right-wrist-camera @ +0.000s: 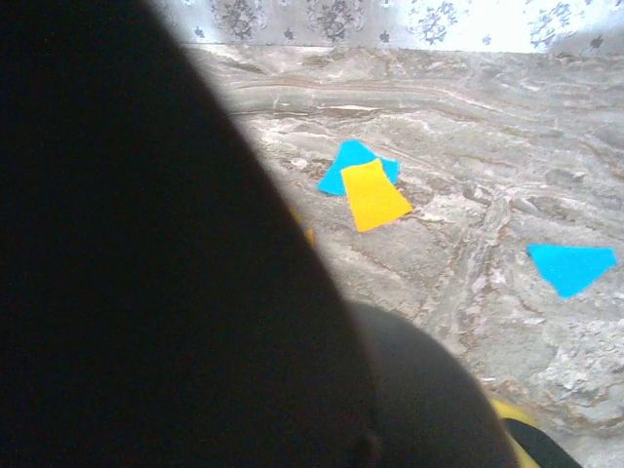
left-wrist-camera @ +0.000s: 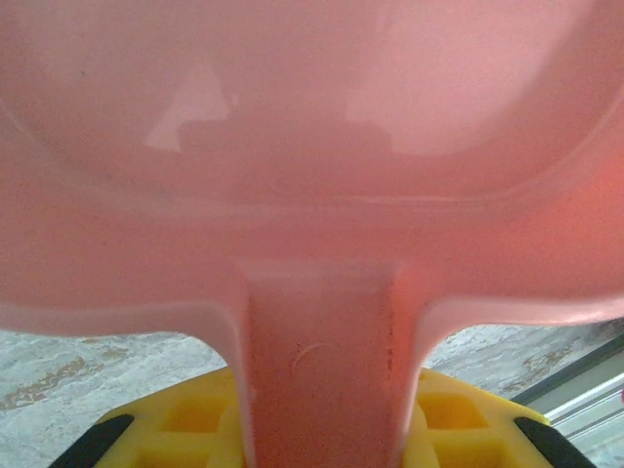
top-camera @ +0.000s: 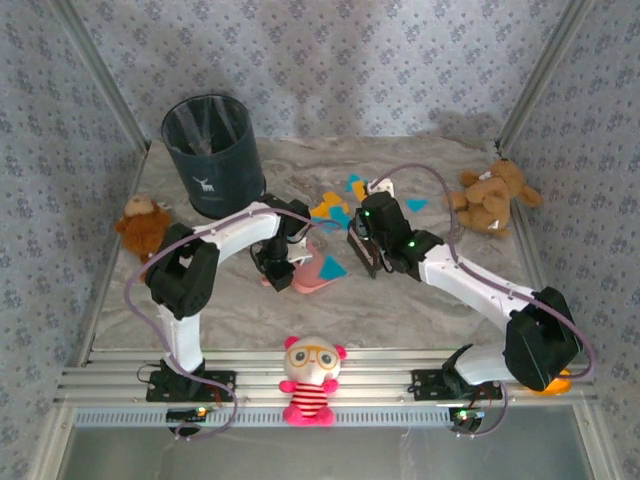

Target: Sweep away the paper scraps from the table

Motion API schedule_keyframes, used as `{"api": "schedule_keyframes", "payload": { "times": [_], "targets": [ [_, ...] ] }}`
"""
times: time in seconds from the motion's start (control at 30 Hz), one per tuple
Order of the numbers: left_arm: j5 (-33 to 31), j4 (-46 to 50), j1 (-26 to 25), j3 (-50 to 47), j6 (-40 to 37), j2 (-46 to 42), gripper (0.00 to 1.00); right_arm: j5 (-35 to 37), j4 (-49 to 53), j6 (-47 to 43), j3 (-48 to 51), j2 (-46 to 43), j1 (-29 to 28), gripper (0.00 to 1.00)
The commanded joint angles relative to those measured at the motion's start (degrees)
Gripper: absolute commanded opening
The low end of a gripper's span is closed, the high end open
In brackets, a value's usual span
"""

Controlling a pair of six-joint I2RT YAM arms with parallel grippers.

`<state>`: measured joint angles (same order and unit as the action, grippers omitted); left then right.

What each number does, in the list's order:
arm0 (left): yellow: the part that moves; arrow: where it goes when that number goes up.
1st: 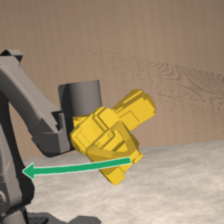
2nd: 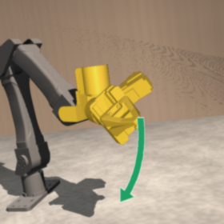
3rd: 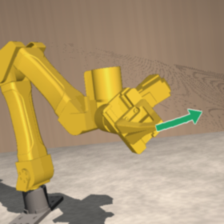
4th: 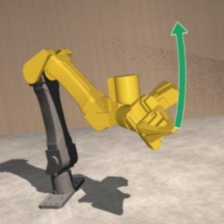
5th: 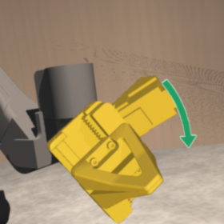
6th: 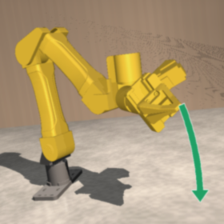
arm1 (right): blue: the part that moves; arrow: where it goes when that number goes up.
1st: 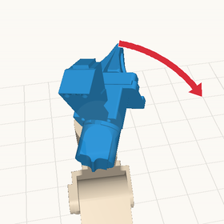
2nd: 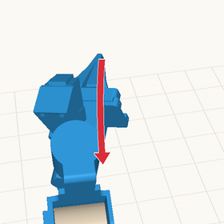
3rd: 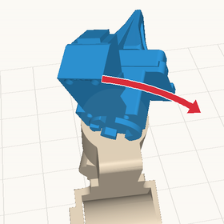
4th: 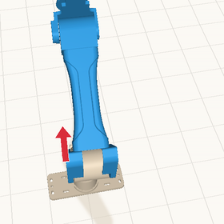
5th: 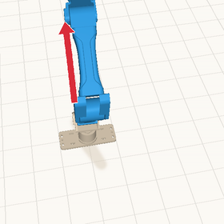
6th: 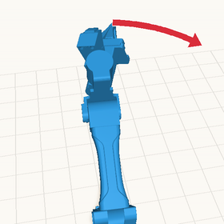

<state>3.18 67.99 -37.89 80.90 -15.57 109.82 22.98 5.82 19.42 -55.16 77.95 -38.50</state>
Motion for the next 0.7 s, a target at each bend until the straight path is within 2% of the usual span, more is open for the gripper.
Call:
{"api": "schedule_keyframes", "payload": {
  "times": [0.0,0.3,0.67],
  "targets": [
    [1.3,3.0,-0.1,-0.1,-0.5,-0.1,0.0,-0.5,0.1,4.9,0.8,0.4,-1.5,0.0],
    [2.5,2.1,-0.9,-0.1,-0.9,0.8,0.0,-7.8,-7.1,10.8,1.2,2.5,-2.5,0.0],
    [2.4,0.9,-1.2,-0.5,-0.6,0.9,0.0,-12.7,-11.5,13.3,1.4,1.0,-0.9,0.0]
  ]
}}
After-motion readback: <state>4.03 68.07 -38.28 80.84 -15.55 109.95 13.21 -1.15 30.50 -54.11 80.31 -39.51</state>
